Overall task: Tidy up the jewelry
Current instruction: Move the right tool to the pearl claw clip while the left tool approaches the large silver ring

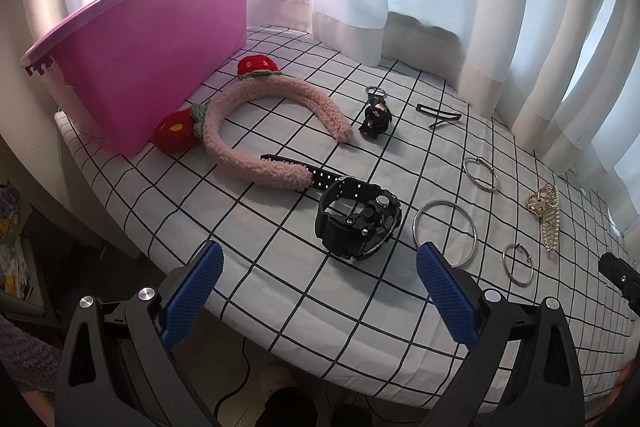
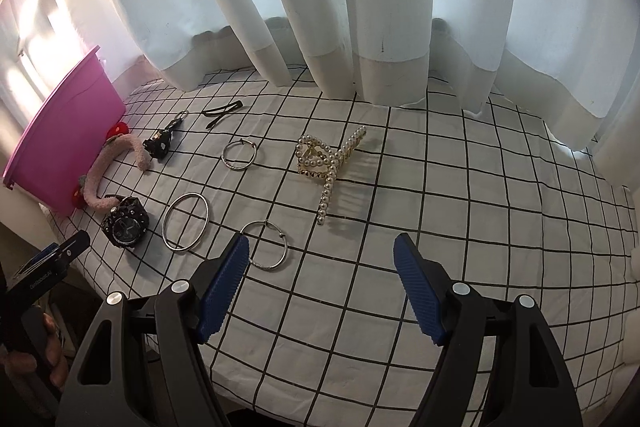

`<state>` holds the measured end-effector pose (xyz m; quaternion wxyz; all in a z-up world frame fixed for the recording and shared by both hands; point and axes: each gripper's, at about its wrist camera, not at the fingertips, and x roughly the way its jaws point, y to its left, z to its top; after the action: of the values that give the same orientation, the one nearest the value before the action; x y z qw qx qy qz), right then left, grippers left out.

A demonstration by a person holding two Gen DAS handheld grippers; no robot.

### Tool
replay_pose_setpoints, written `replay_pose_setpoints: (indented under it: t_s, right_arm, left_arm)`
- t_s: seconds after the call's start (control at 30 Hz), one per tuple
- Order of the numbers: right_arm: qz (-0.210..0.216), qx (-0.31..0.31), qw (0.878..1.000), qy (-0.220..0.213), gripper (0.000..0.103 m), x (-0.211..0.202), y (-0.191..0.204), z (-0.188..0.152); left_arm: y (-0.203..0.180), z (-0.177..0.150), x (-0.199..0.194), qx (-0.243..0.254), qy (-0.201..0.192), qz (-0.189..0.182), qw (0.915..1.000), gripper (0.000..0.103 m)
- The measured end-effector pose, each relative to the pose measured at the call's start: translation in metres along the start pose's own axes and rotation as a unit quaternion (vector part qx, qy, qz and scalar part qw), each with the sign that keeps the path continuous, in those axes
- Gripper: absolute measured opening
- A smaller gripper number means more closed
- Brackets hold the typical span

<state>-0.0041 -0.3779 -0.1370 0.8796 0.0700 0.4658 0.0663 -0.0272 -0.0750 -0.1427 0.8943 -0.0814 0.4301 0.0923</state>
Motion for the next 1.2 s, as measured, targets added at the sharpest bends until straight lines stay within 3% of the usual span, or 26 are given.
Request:
replay_pose_setpoints:
  t_s: [0.2,0.47,0.77,1.2]
  right_arm:
    - [0.018,-0.023,0.999,0.014,0.072,0.036,-0.010,0.004]
    - [0.043,-0.032,0.998,0.011,0.072,0.065,-0.023,0.008]
    - [0.057,-0.040,0.997,0.016,0.072,0.088,-0.029,0.016]
    - [0.052,-0.062,0.997,0.019,0.072,0.105,-0.024,0.029]
  left_arm:
    - [-0.007,-0.011,0.020,-0.045,-0.012,0.018,0.9987,0.096]
    - [-0.033,-0.032,0.030,-0.054,-0.022,0.012,0.9982,0.096]
    - [-0.077,-0.043,0.042,-0.039,-0.024,0.000,0.9989,0.096]
    - [-0.109,-0.040,0.064,-0.017,-0.006,0.019,0.9997,0.096]
